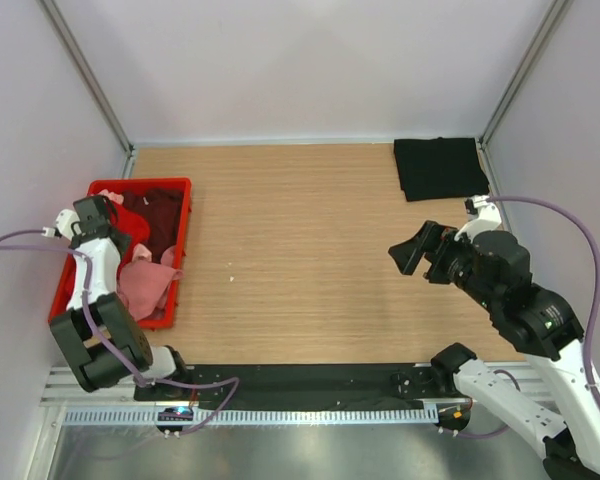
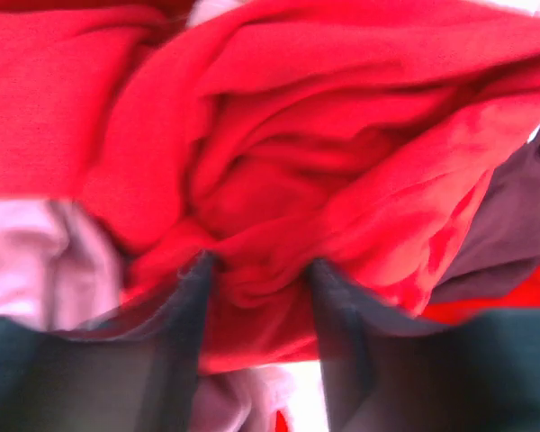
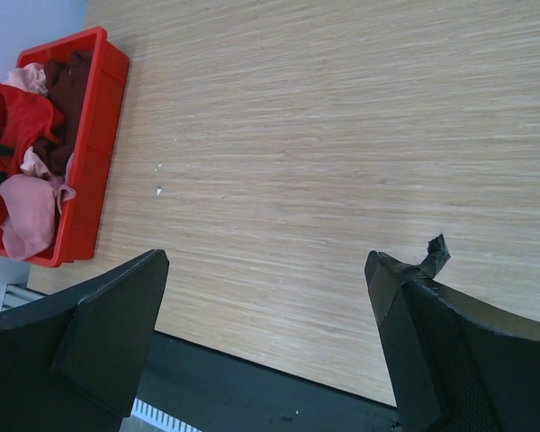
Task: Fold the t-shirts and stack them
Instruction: Grab the tshirt from the pile, then move the tshirt to the center of the board
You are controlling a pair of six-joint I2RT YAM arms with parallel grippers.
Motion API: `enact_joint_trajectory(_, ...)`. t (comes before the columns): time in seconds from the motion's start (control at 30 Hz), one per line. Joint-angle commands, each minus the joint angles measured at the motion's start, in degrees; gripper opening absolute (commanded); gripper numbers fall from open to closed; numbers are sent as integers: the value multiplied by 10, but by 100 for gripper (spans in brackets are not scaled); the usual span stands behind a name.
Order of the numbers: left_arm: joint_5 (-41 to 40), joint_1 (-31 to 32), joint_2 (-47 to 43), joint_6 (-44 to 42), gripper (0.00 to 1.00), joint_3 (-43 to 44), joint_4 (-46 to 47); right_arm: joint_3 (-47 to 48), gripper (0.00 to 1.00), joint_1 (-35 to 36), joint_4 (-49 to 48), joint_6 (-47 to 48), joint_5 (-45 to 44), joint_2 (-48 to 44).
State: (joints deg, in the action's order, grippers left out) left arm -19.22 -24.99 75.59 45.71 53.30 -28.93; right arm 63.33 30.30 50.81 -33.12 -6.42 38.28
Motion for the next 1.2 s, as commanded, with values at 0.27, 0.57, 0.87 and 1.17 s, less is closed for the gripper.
enact_joint_trajectory(0.27, 114, -7, -28, -78, 0, 173, 10, 28, 100, 2, -7, 28, -27, -27)
enact_joint_trajectory(0.57, 346, 93, -19, -31, 0, 456, 37, 15, 100, 2, -34, 15, -15, -12)
enact_joint_trajectory(0.87, 440, 382, 33, 55, 0, 587, 156, 7, 100, 3, -36, -7, -16, -9)
enact_joint_trajectory(1.17, 443, 507, -34, 75, 0, 163, 240, -7, 100, 2, -17, -4, -52, 13)
